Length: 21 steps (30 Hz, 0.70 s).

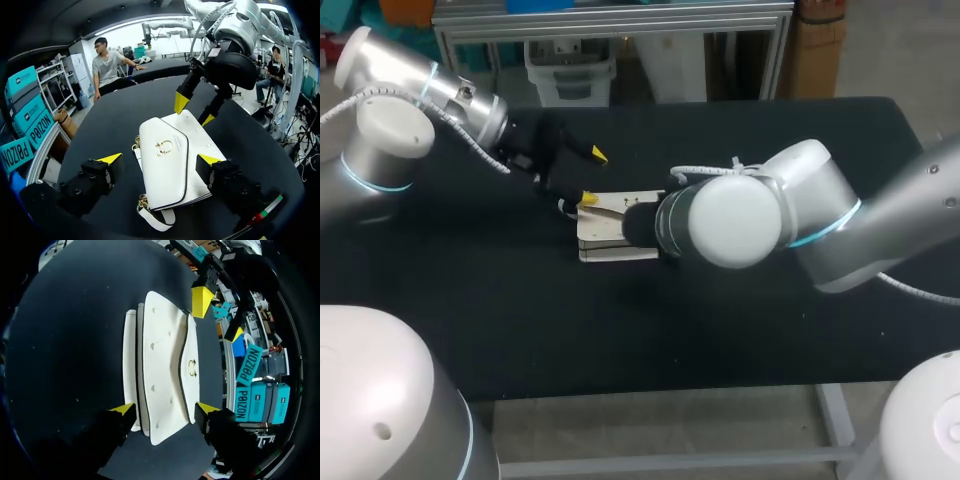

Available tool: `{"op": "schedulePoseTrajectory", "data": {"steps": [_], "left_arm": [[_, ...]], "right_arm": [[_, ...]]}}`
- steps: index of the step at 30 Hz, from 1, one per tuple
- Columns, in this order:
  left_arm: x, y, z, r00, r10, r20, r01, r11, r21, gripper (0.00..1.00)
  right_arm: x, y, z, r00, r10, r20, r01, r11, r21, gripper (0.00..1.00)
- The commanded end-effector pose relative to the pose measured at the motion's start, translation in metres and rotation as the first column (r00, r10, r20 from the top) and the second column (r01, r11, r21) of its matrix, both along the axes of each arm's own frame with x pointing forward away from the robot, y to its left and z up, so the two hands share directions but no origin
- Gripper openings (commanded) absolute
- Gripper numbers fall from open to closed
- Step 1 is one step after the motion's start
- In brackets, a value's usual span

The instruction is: Pick up the bag, open it, inspect its contents, close it, and place it on the opposite side

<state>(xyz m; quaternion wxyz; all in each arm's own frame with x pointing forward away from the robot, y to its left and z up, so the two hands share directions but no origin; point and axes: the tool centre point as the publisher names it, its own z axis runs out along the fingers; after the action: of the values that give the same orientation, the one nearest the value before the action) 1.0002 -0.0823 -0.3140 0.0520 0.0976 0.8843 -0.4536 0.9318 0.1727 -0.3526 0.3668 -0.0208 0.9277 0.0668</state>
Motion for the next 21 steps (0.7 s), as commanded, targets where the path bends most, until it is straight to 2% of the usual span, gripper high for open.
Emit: {"op": "schedulePoseTrajectory", "data": {"steps": [1, 5, 10, 11, 12, 13, 21], "left_arm": [[0.006, 0.008, 0.003, 0.998, 0.021, -0.051, -0.022, 1.000, -0.011, 1.00], [0.008, 0.017, 0.012, 0.980, 0.088, -0.179, -0.090, 0.996, -0.004, 1.00], [0.006, 0.019, 0.015, 0.923, 0.198, -0.330, -0.188, 0.980, 0.062, 1.00], [0.006, 0.019, 0.015, 0.916, 0.204, -0.345, -0.189, 0.979, 0.077, 1.00], [0.002, 0.007, 0.017, 0.906, 0.218, -0.363, -0.200, 0.976, 0.087, 1.00], [0.001, 0.004, 0.018, 0.897, 0.242, -0.369, -0.221, 0.970, 0.100, 1.00], [-0.004, 0.004, 0.023, 0.836, 0.339, -0.431, -0.283, 0.940, 0.191, 1.00]], "right_arm": [[-0.006, -0.013, 0.019, 1.000, 0.009, -0.016, -0.009, 0.999, 0.034, 1.00], [-0.008, -0.020, 0.035, 0.999, 0.001, -0.055, 0.003, 0.997, 0.073, 1.00], [-0.008, -0.027, 0.052, 0.991, -0.022, -0.131, 0.037, 0.993, 0.114, 1.00], [-0.007, -0.029, 0.055, 0.989, -0.022, -0.144, 0.039, 0.992, 0.120, 1.00], [-0.007, -0.030, 0.058, 0.988, -0.023, -0.156, 0.043, 0.991, 0.129, 1.00], [-0.007, -0.031, 0.061, 0.986, -0.026, -0.162, 0.048, 0.990, 0.131, 1.00], [-0.006, -0.043, 0.079, 0.964, -0.052, -0.260, 0.083, 0.990, 0.112, 1.00]]}}
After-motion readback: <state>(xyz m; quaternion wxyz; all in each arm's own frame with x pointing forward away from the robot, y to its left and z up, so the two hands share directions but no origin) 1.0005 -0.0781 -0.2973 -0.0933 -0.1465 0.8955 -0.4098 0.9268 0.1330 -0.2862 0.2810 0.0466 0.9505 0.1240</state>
